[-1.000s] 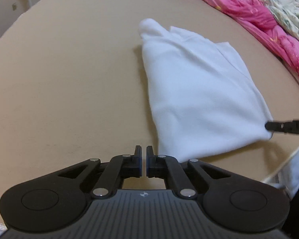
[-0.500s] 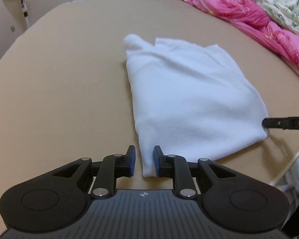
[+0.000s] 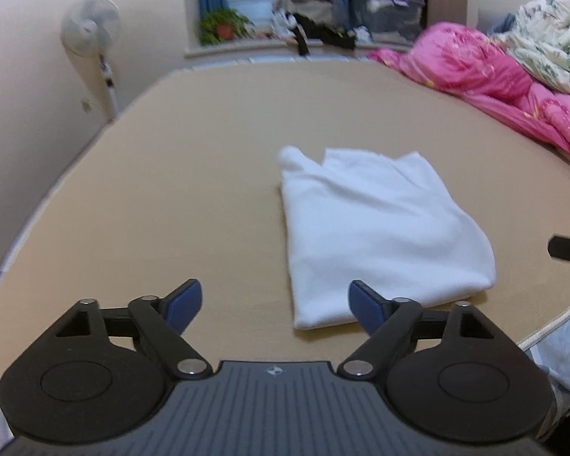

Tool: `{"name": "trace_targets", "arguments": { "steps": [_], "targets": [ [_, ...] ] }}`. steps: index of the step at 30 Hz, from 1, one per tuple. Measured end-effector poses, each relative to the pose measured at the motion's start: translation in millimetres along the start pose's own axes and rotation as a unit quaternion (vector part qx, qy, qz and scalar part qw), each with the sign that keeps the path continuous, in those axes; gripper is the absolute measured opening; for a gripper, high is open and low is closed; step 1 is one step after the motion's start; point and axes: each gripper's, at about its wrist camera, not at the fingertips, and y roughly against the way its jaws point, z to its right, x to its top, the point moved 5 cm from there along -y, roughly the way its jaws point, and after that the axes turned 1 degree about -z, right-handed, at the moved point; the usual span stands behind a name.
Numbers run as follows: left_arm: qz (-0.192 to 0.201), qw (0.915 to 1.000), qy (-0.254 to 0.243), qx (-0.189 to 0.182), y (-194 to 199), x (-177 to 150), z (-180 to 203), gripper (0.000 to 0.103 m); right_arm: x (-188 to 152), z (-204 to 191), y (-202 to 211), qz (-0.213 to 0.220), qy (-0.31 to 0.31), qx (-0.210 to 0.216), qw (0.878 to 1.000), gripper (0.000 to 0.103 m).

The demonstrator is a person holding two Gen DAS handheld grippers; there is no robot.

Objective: Fold small clothes

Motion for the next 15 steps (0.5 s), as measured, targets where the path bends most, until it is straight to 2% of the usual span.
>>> {"name": "trace_targets", "arguments": {
  "steps": [2, 6, 9, 13, 15],
  "targets": [
    [0.016, 0.9998, 0.006, 0.005, 20, -2, -2, 0.103, -4, -4, 15, 0.009, 0.002, -0.003, 1.000, 0.090],
    [0.021, 0.9994, 0.026, 0.008, 45, -10, -1, 0.102, -13, -10, 35, 0.017, -0.008, -0.001, 1.000, 0.094],
    [0.016, 0.9988, 0.046, 0.005, 43, -24, 3, 0.102, -15, -17, 38, 0.017, 0.006, 0.007, 1.000, 0.095],
    [-0.014, 0.9991, 0.033, 0.022, 23, -35, 14, 0.102, -17, -22, 25, 0.006, 0.015, -0.001, 1.000, 0.095],
    [-0.004, 0.9992, 0.034, 0.020, 21, -33, 17, 0.102, -18, -23, 20, -0.001, 0.010, 0.004, 1.000, 0.095]
  ]
}}
